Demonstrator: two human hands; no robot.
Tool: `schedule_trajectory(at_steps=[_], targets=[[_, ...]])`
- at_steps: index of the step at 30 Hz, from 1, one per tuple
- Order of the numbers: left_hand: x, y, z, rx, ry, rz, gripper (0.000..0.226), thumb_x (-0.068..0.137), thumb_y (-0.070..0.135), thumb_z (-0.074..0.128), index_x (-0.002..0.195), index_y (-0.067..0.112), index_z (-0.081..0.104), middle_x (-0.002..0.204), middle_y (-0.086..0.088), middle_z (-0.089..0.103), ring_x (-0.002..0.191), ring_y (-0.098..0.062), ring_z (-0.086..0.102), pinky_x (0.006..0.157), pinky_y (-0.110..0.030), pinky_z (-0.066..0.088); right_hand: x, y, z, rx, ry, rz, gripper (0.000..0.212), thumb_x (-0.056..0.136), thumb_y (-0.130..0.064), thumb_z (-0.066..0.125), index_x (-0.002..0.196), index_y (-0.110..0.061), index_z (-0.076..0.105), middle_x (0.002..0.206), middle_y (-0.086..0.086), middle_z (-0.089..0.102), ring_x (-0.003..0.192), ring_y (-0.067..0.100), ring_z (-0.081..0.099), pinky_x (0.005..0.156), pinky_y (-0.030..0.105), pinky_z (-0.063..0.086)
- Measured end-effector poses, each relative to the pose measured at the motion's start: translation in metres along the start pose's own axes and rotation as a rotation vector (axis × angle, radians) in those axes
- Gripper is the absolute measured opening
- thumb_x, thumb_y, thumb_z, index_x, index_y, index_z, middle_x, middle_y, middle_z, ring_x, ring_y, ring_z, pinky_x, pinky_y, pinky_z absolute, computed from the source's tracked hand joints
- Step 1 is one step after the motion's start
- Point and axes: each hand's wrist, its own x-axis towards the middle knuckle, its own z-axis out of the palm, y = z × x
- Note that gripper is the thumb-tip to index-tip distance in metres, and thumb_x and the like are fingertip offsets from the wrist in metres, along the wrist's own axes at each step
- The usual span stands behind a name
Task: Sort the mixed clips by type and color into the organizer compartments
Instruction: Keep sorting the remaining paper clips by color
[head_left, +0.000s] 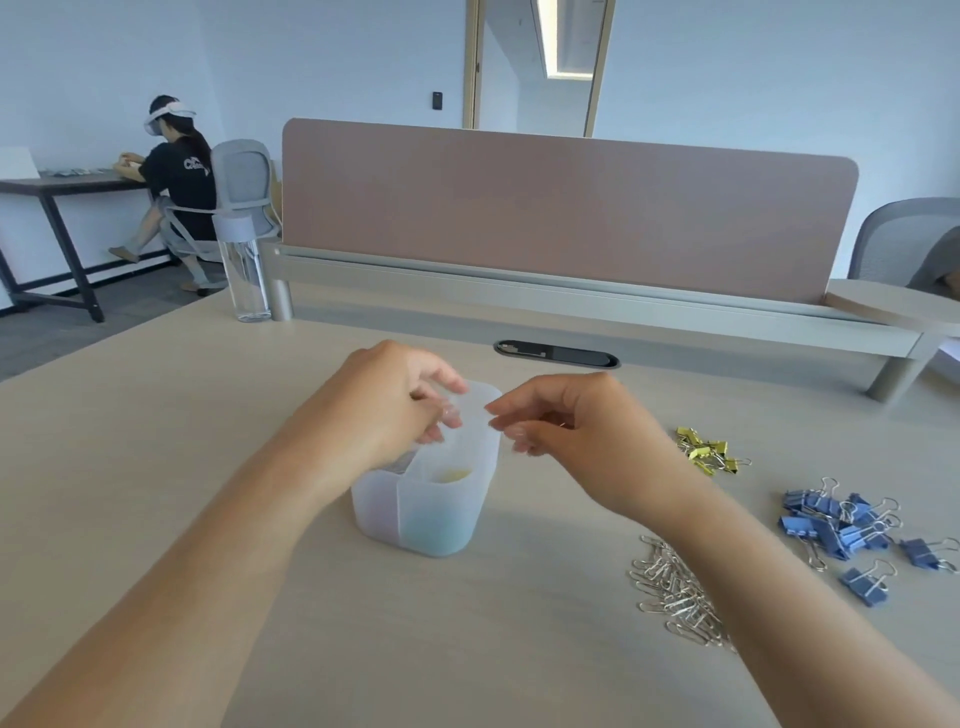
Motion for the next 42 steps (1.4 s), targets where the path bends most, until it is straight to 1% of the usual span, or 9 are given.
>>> schedule_trajectory(at_steps=[3, 7, 12, 20, 26, 31, 34, 38, 42], targets=[[-0.002, 0.017, 0.011, -0.132, -0.017, 0.130, 0.022, 0.090, 0.015, 0.068, 0.106, 0.029, 0.067, 0.081, 0.012, 0.075, 0.073, -0.007, 0.071, 0.084, -0.031, 0.056, -0.009, 0.001, -0.024, -0.020, 0.047, -0.013, 0.020, 0.087, -0.009, 0.068, 0.096, -0.026, 0.073, 0.088, -0.010, 0.074, 0.076, 0.010, 0.068, 0.082, 0.031, 0.056], [0.000, 0.041, 0.048, -0.162, -0.101, 0.194, 0.039, 0.089, 0.016, 0.069, 0.125, 0.027, 0.061, 0.087, 0.012, 0.074, 0.076, -0.007, 0.070, 0.082, -0.031, 0.056, -0.032, 0.017, -0.052, -0.161, 0.060, 0.022, 0.013, 0.085, -0.021, 0.072, 0.090, -0.033, 0.073, 0.082, -0.025, 0.069, 0.069, 0.002, 0.061, 0.066, 0.015, 0.048], [0.004, 0.052, 0.113, 0.042, -0.292, 0.204, 0.046, 0.092, 0.021, 0.066, 0.135, 0.025, 0.053, 0.099, 0.012, 0.069, 0.082, -0.006, 0.059, 0.064, -0.017, 0.040, -0.069, 0.058, -0.075, -0.303, -0.013, 0.189, 0.018, 0.083, -0.024, 0.075, 0.094, -0.038, 0.072, 0.080, -0.030, 0.064, 0.072, -0.008, 0.057, 0.066, 0.010, 0.044], [0.004, 0.039, 0.167, 0.341, -0.421, 0.174, 0.031, 0.100, 0.016, 0.048, 0.124, 0.028, 0.064, 0.123, 0.005, 0.047, 0.114, -0.018, 0.053, 0.094, -0.026, 0.043, -0.107, 0.107, -0.101, -0.513, -0.071, 0.358, 0.016, 0.089, -0.020, 0.067, 0.090, -0.036, 0.068, 0.093, -0.016, 0.065, 0.082, 0.000, 0.058, 0.077, 0.019, 0.048], [0.003, 0.029, 0.174, 0.364, -0.454, 0.200, 0.046, 0.096, 0.005, 0.046, 0.126, 0.035, 0.062, 0.106, 0.014, 0.042, 0.102, -0.009, 0.052, 0.087, -0.022, 0.041, -0.121, 0.110, -0.116, -0.501, -0.275, 0.511, 0.026, 0.089, -0.014, 0.055, 0.094, -0.038, 0.061, 0.091, -0.016, 0.063, 0.081, 0.006, 0.063, 0.078, 0.025, 0.051], [-0.006, 0.040, 0.169, 0.445, -0.597, 0.237, 0.042, 0.095, 0.037, 0.059, 0.136, 0.031, 0.054, 0.126, 0.006, 0.041, 0.117, -0.018, 0.050, 0.100, -0.036, 0.043, -0.126, 0.100, -0.122, -0.420, -0.442, 0.607, 0.051, 0.067, -0.034, 0.082, 0.107, -0.046, 0.053, 0.098, -0.016, 0.065, 0.091, 0.002, 0.063, 0.091, 0.032, 0.051], [-0.013, 0.044, 0.169, 0.403, -0.606, 0.262, 0.054, 0.069, 0.057, 0.079, 0.113, 0.028, 0.066, 0.112, 0.006, 0.046, 0.103, -0.016, 0.055, 0.090, -0.038, 0.049, -0.122, 0.097, -0.109, -0.382, -0.372, 0.570, 0.046, 0.069, -0.024, 0.084, 0.104, -0.036, 0.058, 0.093, -0.020, 0.064, 0.082, -0.001, 0.062, 0.066, 0.010, 0.044], [-0.017, 0.047, 0.181, 0.288, -0.497, 0.237, 0.051, 0.062, 0.047, 0.087, 0.105, 0.026, 0.072, 0.098, 0.008, 0.059, 0.091, -0.016, 0.060, 0.078, -0.032, 0.053, -0.115, 0.104, -0.094, -0.256, -0.221, 0.506, 0.033, 0.064, -0.016, 0.088, 0.087, -0.030, 0.068, 0.092, -0.010, 0.067, 0.073, 0.002, 0.061, 0.070, 0.020, 0.047], [-0.014, 0.046, 0.178, 0.183, -0.465, 0.196, 0.040, 0.069, 0.031, 0.086, 0.107, 0.032, 0.074, 0.097, 0.008, 0.066, 0.087, -0.014, 0.062, 0.076, -0.028, 0.050, -0.108, 0.105, -0.083, -0.193, -0.164, 0.475, 0.029, 0.063, -0.012, 0.088, 0.083, -0.026, 0.072, 0.079, -0.010, 0.067, 0.061, -0.003, 0.057, 0.064, 0.015, 0.046]])
